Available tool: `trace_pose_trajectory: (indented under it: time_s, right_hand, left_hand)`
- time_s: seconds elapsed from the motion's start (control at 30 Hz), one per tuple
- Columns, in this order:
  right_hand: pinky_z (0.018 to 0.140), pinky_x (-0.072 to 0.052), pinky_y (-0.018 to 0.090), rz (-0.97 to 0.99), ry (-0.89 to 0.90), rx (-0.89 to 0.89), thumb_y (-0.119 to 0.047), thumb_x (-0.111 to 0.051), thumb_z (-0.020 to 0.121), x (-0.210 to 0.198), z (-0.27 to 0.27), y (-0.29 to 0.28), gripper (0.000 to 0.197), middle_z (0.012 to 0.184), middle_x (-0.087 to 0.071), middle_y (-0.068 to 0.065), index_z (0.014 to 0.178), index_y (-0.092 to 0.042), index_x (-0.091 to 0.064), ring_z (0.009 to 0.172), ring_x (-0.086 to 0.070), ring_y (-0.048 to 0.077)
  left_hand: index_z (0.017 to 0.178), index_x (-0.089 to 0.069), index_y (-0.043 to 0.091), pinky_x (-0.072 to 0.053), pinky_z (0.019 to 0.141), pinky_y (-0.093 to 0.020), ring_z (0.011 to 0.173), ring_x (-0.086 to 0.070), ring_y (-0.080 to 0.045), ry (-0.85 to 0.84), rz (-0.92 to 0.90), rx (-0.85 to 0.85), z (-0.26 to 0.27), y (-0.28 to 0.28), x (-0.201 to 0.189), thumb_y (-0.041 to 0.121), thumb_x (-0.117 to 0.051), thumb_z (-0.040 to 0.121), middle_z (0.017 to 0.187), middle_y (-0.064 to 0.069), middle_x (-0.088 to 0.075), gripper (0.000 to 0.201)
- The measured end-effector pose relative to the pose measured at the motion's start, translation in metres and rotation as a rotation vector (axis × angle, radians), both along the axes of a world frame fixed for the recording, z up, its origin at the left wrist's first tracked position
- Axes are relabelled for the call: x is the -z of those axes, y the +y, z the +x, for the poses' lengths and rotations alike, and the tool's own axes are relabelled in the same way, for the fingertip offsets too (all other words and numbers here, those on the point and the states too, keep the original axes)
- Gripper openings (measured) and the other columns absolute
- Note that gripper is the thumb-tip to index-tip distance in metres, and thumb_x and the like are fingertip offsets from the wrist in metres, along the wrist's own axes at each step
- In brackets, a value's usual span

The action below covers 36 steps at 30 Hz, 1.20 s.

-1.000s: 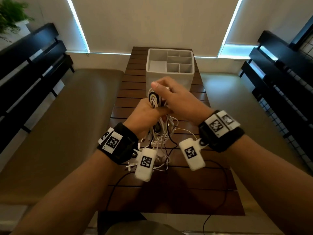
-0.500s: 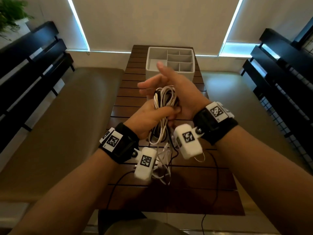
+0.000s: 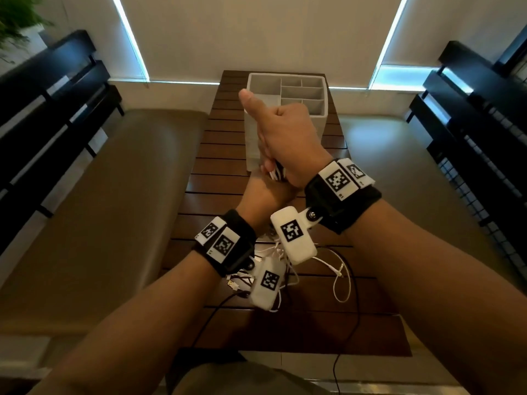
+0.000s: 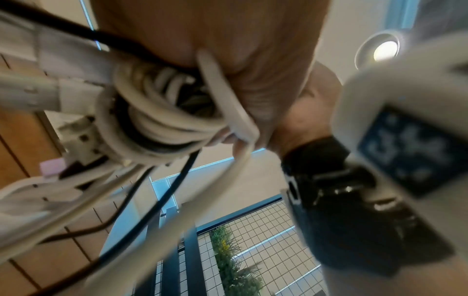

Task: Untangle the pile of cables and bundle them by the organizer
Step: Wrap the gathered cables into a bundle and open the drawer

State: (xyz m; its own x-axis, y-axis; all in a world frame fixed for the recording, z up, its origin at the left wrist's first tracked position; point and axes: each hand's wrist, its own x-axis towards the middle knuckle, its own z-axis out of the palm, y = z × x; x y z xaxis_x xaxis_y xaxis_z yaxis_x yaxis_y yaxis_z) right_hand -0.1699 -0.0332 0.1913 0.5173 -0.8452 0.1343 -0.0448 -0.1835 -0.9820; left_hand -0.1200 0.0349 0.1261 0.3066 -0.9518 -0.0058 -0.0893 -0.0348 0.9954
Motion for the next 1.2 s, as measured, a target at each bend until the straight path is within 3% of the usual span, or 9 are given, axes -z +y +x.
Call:
trace_pose_trajectory:
  time_s: [0.13,0.3,0.43,0.57,0.7,0.77,0.87,1.0,1.2]
  right_hand:
    - [0.047,-0.042,0.041,-0.079,-0.011,0.176,-0.059,-0.057,0.099,0.007,0.015,-0.005,0.070,0.051,-0.041,0.015,0.049,-0.013,-0.042,0.042,-0.043,0.032]
    - [0.046,-0.046,0.036,0.035,-0.118,0.051,-0.054,-0.058,0.102,0.003,0.005,-0.004,0.069,0.044,-0.042,0.012,0.048,-0.014,-0.043,0.037,-0.048,0.029]
    - [0.060,-0.055,0.033,0.026,-0.137,-0.121,-0.051,-0.056,0.103,-0.012,-0.007,-0.001,0.071,0.055,-0.052,0.020,0.059,0.005,-0.054,0.050,-0.057,0.033]
    - [0.045,-0.039,0.028,-0.109,-0.076,0.032,-0.041,-0.059,0.104,-0.009,0.005,-0.003,0.062,0.048,-0.037,0.013,0.059,0.002,-0.051,0.039,-0.040,0.030]
    - [0.045,-0.035,0.025,-0.097,-0.017,0.060,-0.031,-0.055,0.105,0.001,0.006,-0.005,0.057,0.045,-0.034,0.008,0.055,-0.006,-0.046,0.040,-0.036,0.029]
    - [0.044,-0.042,0.028,-0.077,-0.050,-0.002,-0.034,-0.056,0.106,-0.001,-0.003,0.000,0.057,0.047,-0.041,0.009,0.058,-0.006,-0.048,0.038,-0.045,0.027]
    - [0.065,-0.060,0.034,-0.131,-0.135,-0.006,-0.041,-0.058,0.104,-0.005,-0.023,0.000,0.040,0.080,-0.062,0.015,0.092,-0.003,-0.059,0.070,-0.064,0.030]
    - [0.094,-0.060,0.039,-0.028,-0.026,-0.004,-0.060,-0.066,0.090,0.038,-0.053,-0.001,0.063,0.121,-0.068,0.008,0.133,-0.017,-0.051,0.108,-0.070,0.021]
    - [0.100,-0.055,0.041,0.416,-0.008,-0.469,-0.054,-0.086,0.076,0.089,-0.057,0.024,0.077,0.121,-0.071,0.016,0.131,-0.007,-0.059,0.113,-0.069,0.031]
  left_hand:
    - [0.072,-0.056,0.011,-0.049,0.063,-0.044,0.070,-0.060,-0.031,-0.126,-0.021,-0.063,0.001,-0.005,0.004,-0.012,-0.062,0.095,0.074,-0.020,-0.064,0.033]
    - [0.069,-0.055,0.014,-0.040,0.048,-0.012,0.046,-0.054,0.002,-0.139,-0.038,0.002,0.009,-0.006,-0.005,-0.016,-0.060,0.094,0.053,0.010,-0.058,0.039]
    - [0.093,-0.055,0.002,-0.046,0.050,-0.026,0.046,-0.056,-0.010,0.034,-0.046,0.008,0.011,-0.009,-0.012,-0.020,-0.055,0.093,0.053,0.007,-0.059,0.023]
    - [0.066,-0.051,0.008,-0.041,0.052,-0.030,0.044,-0.051,-0.012,-0.085,0.003,-0.048,0.006,-0.015,-0.001,-0.013,-0.055,0.095,0.048,0.002,-0.053,0.036]
    - [0.071,-0.058,0.010,-0.047,0.056,-0.037,0.058,-0.061,-0.025,-0.120,-0.077,-0.065,0.001,-0.012,0.001,-0.013,-0.056,0.092,0.061,-0.007,-0.059,0.031]
    - [0.071,-0.057,0.010,-0.044,0.052,-0.034,0.049,-0.058,-0.014,-0.090,-0.053,-0.012,-0.001,-0.007,-0.002,-0.018,-0.055,0.093,0.052,0.003,-0.058,0.036]
    - [0.078,-0.058,0.004,-0.047,0.049,-0.030,0.043,-0.052,-0.010,0.052,-0.067,0.023,0.003,-0.002,-0.011,-0.010,-0.063,0.095,0.051,0.004,-0.056,0.023]
    - [0.078,-0.063,0.005,-0.048,0.051,-0.033,0.043,-0.044,-0.015,0.246,-0.149,-0.006,0.019,0.000,-0.023,0.008,-0.070,0.096,0.052,0.001,-0.048,0.019]
    - [0.065,-0.053,0.017,-0.054,0.059,-0.038,0.047,-0.041,-0.018,0.312,-0.166,0.077,0.023,-0.006,-0.028,0.005,-0.069,0.097,0.054,-0.002,-0.039,0.038]
